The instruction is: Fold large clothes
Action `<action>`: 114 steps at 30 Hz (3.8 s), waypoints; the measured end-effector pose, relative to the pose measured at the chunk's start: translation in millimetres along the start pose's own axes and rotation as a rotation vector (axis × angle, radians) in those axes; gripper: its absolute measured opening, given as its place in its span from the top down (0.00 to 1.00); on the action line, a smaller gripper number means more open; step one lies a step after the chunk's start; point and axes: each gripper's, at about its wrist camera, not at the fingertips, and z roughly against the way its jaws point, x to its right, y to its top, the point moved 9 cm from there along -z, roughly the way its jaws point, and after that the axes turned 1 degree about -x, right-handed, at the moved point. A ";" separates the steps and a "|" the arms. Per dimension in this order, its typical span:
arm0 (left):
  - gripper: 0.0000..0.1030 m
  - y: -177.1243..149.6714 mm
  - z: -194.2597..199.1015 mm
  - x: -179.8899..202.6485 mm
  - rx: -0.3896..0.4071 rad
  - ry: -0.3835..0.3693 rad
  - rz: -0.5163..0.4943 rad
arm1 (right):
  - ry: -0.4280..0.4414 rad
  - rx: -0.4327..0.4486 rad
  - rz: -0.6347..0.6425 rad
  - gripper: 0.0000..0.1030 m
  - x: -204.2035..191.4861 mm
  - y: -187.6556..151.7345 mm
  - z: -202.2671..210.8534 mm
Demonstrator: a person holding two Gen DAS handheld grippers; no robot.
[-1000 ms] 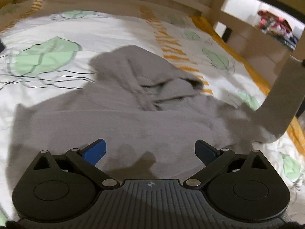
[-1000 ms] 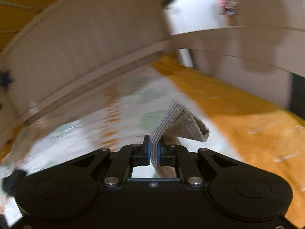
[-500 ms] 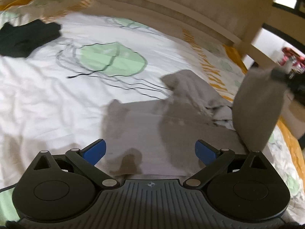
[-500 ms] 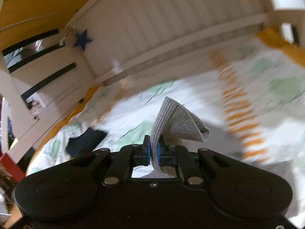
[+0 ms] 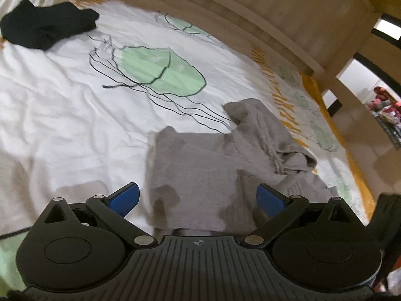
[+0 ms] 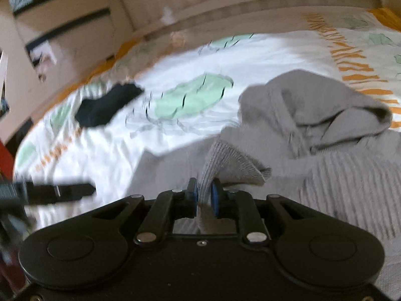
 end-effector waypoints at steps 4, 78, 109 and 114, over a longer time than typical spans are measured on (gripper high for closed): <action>0.02 -2.1 -13.1 13.7 -0.027 -0.032 0.002 | 0.039 -0.024 0.072 0.36 -7.6 -15.2 5.1; 0.95 44.1 -32.7 27.2 0.054 -0.003 -0.052 | -0.252 0.419 -0.726 0.28 238.9 -59.7 147.4; 0.51 87.0 -42.8 99.5 0.096 0.108 -0.440 | -0.338 0.136 -0.112 0.55 187.5 44.3 103.7; 0.50 94.2 -103.2 137.2 0.054 0.082 -0.490 | -0.326 0.109 -0.035 0.55 191.4 59.5 71.0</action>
